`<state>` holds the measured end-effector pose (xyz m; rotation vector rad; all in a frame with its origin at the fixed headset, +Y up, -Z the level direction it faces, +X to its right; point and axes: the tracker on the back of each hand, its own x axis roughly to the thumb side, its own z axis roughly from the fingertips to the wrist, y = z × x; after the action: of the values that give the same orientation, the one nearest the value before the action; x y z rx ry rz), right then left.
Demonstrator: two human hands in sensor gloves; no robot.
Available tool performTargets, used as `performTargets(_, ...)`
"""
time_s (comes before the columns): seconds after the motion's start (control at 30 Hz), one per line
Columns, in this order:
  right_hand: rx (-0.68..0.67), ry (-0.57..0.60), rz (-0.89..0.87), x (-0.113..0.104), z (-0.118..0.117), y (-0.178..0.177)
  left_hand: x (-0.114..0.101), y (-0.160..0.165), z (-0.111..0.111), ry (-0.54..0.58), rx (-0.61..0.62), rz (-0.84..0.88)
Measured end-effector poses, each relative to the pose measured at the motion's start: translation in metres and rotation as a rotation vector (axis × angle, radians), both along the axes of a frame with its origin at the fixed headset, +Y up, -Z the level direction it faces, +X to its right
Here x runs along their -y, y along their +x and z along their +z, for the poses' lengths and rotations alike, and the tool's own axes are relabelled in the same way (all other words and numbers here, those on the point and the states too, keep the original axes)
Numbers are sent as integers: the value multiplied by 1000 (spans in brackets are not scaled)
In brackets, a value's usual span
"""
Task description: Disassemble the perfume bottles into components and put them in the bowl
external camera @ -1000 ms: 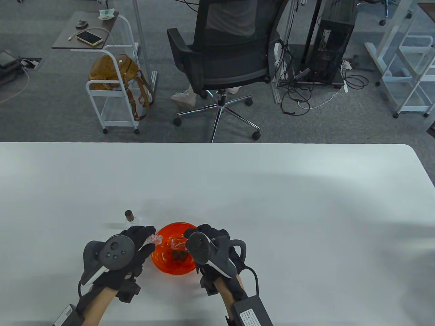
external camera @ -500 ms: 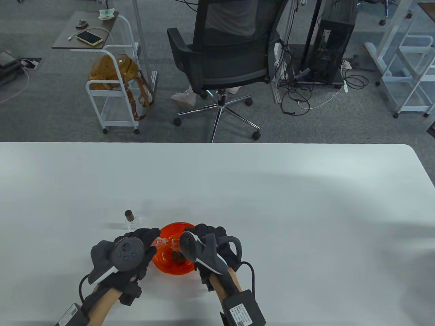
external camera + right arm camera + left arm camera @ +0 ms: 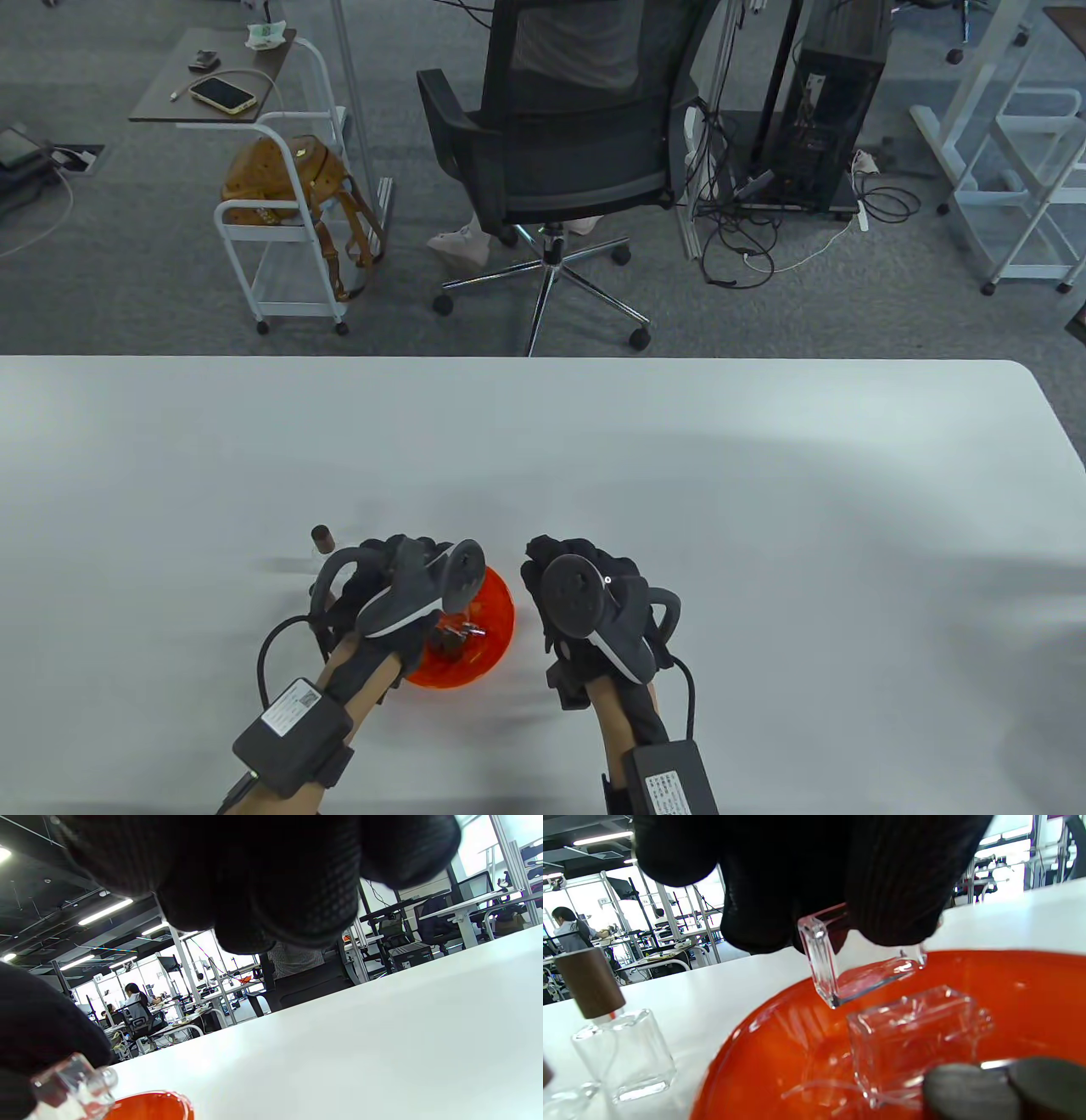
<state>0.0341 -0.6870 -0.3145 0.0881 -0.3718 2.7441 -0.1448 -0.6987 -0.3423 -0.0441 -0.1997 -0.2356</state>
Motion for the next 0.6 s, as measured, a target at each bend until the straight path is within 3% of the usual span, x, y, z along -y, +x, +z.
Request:
performTargets(0.4,-9,-19,-11,0,0,0,21,9,-5,-108,26,-51)
performTargets(0.5,-12,-23,-8,0,0,0,15,7,-3,-100,25,-40)
performTargets(0.6,-18,-33,-8,1,1,-1,-11,-6,3,-60,7,62)
